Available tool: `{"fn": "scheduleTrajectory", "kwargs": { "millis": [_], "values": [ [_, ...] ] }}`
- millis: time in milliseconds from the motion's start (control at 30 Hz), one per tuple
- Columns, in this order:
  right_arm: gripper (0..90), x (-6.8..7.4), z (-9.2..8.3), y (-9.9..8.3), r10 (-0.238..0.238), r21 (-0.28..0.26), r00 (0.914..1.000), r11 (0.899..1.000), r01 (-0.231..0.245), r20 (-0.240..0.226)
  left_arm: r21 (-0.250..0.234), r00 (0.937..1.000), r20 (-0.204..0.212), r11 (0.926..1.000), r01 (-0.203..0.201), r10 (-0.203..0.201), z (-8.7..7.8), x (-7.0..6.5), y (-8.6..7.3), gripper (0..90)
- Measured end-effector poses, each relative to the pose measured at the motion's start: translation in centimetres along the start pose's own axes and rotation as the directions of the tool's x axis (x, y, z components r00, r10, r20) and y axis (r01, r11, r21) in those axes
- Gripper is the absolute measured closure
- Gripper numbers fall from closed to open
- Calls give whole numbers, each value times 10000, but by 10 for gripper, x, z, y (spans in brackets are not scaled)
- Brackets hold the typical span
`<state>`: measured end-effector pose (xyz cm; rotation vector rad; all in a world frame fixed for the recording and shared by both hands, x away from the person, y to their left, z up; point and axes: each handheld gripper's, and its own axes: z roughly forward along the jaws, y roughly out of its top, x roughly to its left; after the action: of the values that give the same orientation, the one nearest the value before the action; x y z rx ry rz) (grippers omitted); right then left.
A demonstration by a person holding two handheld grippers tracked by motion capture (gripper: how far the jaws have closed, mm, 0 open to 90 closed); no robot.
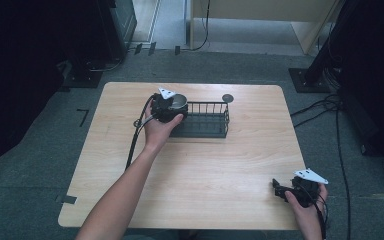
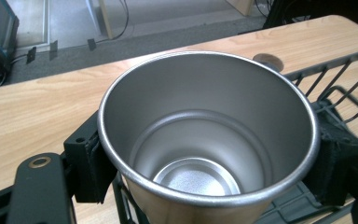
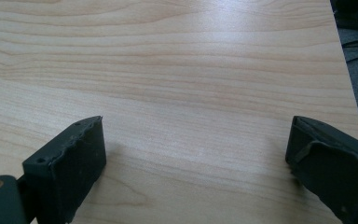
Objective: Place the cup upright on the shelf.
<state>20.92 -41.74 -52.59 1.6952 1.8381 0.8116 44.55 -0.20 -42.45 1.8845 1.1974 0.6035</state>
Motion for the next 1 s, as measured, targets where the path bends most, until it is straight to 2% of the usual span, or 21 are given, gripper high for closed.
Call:
{"fn": "scheduleTrajectory", "kwargs": {
  "millis": [100,333,500,667,767,933,1000],
  "values": [
    [45,0,0,0,-1,-5,10000,10000,1,0,97,9999,39,9998,145,-145,3,1,-4,192],
    [46,0,0,0,-3,-9,10000,10000,3,-8,189,10000,-37,9998,67,-66,4,-2,-7,189],
    [46,0,0,0,-1,-10,10000,10000,1,-10,225,9999,-103,9997,61,-59,2,-4,-7,137],
    [48,0,0,0,-7,-12,10000,10000,7,-14,432,10000,66,9991,6,-8,-1,-6,-8,92],
    [47,0,0,0,-20,-1,10000,10000,20,-17,479,9996,220,9987,145,-155,-7,-4,-8,39],
    [48,0,0,0,-23,6,10000,10000,23,-18,515,9995,288,9986,72,-87,-15,4,-10,28],
    [48,0,0,0,-26,7,10000,10000,26,-14,445,9992,335,9988,187,-202,-19,7,-12,19]
  ]
}}
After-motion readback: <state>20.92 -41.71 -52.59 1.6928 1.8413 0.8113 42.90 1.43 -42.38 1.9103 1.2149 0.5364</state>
